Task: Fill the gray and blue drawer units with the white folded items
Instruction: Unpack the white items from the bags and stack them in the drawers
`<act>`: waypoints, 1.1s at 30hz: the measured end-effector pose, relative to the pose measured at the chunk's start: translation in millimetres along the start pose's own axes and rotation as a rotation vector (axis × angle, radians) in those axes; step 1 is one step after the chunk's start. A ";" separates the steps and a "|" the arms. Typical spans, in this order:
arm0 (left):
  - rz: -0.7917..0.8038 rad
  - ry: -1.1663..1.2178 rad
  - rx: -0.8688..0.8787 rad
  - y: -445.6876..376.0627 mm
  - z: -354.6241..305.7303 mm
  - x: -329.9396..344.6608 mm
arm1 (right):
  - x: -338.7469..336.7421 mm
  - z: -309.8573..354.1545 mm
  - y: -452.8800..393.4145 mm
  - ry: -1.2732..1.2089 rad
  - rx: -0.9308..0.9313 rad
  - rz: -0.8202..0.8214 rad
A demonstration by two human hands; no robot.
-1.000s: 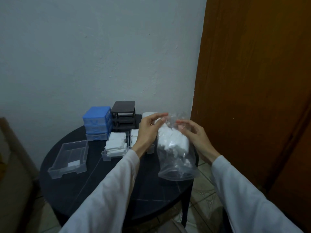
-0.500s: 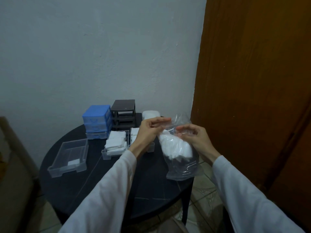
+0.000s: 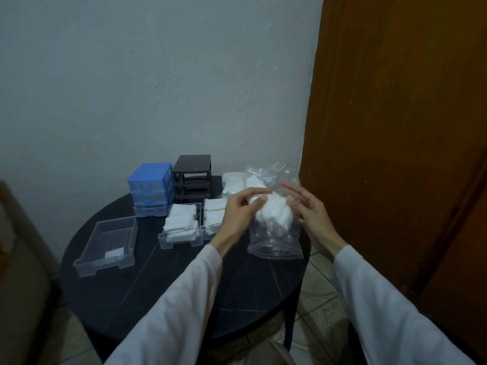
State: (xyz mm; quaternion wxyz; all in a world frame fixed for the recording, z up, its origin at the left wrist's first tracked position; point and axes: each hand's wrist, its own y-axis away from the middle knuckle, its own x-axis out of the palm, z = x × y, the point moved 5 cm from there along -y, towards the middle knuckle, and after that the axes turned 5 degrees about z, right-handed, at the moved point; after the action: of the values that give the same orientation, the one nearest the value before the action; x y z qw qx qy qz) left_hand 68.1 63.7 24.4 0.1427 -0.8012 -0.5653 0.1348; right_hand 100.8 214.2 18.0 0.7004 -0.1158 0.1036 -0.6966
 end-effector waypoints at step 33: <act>0.153 0.007 -0.059 8.4 31.1 28.8 | -21.2 -29.3 8.5 0.101 0.108 -0.149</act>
State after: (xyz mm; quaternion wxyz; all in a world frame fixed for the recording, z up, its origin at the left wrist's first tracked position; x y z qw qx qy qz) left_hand 72.9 90.6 -9.1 0.1103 -0.8464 -0.5055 0.1261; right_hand 99.8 235.0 -12.9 0.6459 -0.0502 0.0920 -0.7562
